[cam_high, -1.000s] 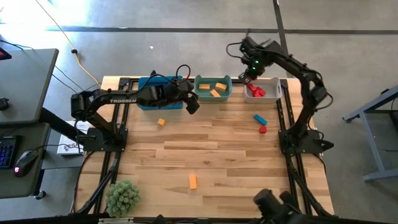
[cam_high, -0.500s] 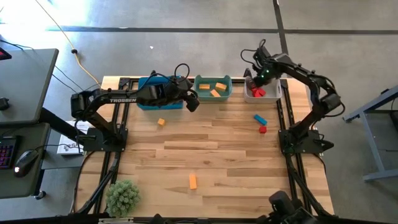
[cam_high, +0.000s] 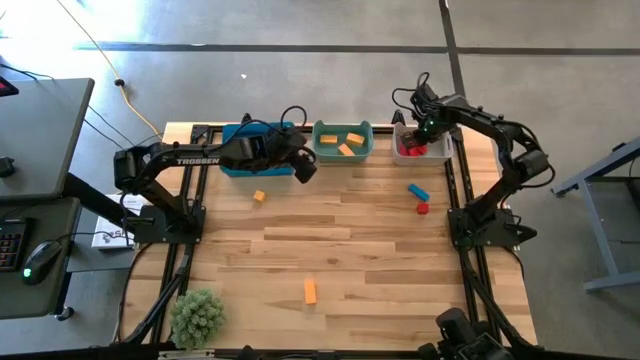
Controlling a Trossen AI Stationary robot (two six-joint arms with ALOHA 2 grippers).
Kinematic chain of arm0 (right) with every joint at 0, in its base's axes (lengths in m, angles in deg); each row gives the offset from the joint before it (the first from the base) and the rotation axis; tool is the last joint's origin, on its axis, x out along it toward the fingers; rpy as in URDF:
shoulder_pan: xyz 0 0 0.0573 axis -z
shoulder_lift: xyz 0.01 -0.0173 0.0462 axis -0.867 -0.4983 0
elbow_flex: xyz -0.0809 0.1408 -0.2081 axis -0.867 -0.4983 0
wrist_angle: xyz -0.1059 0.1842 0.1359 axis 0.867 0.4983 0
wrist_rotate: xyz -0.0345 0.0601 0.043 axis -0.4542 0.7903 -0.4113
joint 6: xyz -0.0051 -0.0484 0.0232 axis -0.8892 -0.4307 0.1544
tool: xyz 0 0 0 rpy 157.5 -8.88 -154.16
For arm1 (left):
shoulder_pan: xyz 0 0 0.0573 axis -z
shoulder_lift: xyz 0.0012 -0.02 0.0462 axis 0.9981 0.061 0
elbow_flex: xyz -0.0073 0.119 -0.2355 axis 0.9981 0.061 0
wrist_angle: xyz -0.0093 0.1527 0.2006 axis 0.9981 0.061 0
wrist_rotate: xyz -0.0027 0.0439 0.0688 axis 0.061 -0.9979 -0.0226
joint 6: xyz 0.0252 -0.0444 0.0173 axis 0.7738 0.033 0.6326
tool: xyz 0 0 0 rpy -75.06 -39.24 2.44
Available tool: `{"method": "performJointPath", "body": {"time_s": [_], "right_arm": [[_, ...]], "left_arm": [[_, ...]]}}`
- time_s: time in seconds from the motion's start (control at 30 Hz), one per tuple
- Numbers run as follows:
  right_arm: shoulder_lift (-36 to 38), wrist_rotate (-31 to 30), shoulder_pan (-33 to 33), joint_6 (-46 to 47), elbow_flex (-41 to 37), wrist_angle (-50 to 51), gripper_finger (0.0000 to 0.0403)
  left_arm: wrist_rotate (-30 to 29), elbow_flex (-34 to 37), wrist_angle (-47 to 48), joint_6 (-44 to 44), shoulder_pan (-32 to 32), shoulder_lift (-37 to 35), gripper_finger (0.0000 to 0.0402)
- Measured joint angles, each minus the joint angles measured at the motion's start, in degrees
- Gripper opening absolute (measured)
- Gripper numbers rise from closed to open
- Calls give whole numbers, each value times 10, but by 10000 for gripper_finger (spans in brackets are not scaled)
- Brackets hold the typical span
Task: Sort & place blocks by color
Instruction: Put the red block into the grey bin, then put the yellow block into the green bin
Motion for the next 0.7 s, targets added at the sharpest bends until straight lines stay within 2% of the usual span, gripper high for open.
{"method": "performJointPath", "body": {"time_s": [0.2, 0.33, 0.57, 0.7], "right_arm": [[0, -9, 0, -9, 0, -3, 129], [0, 10, 0, -4, 0, 0, 153], [0, 59, 0, 0, 0, 5, 165], [1, 76, 0, 2, 1, 11, 165]], "left_arm": [[2, 0, 36, -45, -1, 0, 212], [18, 0, 62, -64, -4, 0, 212], [80, 0, 155, -119, -35, 0, 212], [136, 0, 227, -212, -57, 0, 212]]}}
